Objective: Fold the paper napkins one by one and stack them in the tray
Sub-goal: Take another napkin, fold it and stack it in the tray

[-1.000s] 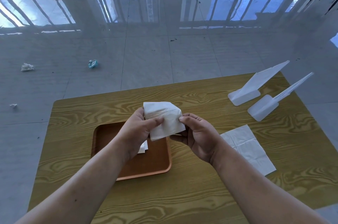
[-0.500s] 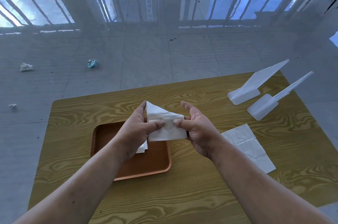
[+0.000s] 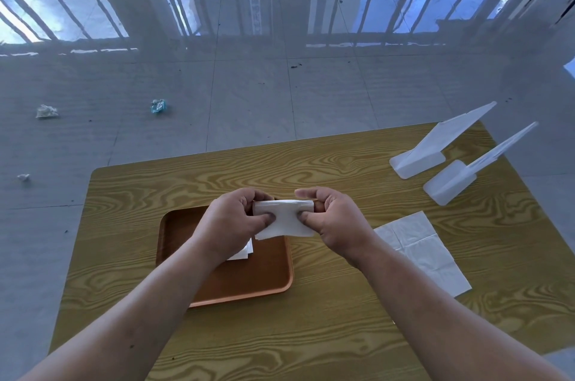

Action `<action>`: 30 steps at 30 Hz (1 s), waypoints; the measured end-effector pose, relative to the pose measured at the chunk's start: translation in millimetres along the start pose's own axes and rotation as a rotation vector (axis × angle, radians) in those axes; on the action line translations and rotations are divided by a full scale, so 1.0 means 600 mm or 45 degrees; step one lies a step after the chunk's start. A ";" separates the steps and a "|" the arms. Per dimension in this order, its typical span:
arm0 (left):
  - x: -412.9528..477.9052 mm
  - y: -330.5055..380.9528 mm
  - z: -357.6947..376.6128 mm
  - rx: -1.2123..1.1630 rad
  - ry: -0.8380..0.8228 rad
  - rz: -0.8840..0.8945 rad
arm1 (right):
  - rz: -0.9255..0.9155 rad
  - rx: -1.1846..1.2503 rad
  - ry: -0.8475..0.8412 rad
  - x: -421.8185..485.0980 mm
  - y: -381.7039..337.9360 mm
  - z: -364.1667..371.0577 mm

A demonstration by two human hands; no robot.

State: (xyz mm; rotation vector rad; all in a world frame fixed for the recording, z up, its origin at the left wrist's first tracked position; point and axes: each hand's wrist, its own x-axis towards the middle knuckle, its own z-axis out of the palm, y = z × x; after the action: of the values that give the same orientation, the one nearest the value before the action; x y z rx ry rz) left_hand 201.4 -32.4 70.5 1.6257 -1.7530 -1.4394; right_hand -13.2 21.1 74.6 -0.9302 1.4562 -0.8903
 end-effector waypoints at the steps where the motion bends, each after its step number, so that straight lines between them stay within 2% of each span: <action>1: -0.002 -0.002 0.000 0.116 0.019 0.032 | -0.023 -0.076 0.021 0.000 0.001 0.000; 5: -0.001 -0.007 0.002 0.384 0.120 0.183 | -0.133 -0.397 0.132 0.000 0.006 0.007; 8: 0.000 -0.008 -0.002 0.365 0.121 0.203 | -0.193 -0.507 0.151 0.004 0.007 0.007; 12: -0.006 -0.003 -0.010 -0.256 -0.106 -0.062 | 0.051 0.135 -0.065 0.012 0.001 0.003; 14: -0.010 -0.003 -0.014 -0.506 -0.139 -0.146 | 0.137 0.430 -0.102 0.012 -0.003 0.007; 16: -0.014 -0.001 -0.017 -0.701 -0.162 -0.187 | 0.211 0.554 -0.116 0.012 -0.003 0.016; 18: -0.019 -0.004 -0.018 -0.829 -0.157 -0.200 | 0.291 0.553 -0.173 0.010 -0.001 0.032; 24: -0.025 -0.033 -0.031 -0.860 -0.040 -0.233 | 0.400 0.501 -0.290 0.015 -0.001 0.077; 30: -0.037 -0.087 -0.074 -0.735 -0.002 -0.334 | 0.418 0.566 -0.230 0.039 0.001 0.131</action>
State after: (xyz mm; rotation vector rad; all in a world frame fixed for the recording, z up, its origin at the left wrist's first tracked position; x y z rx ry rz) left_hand 271.2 -22.7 54.0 1.5552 -1.0000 -1.8418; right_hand 64.1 -1.6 58.6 -0.4137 1.1474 -0.8143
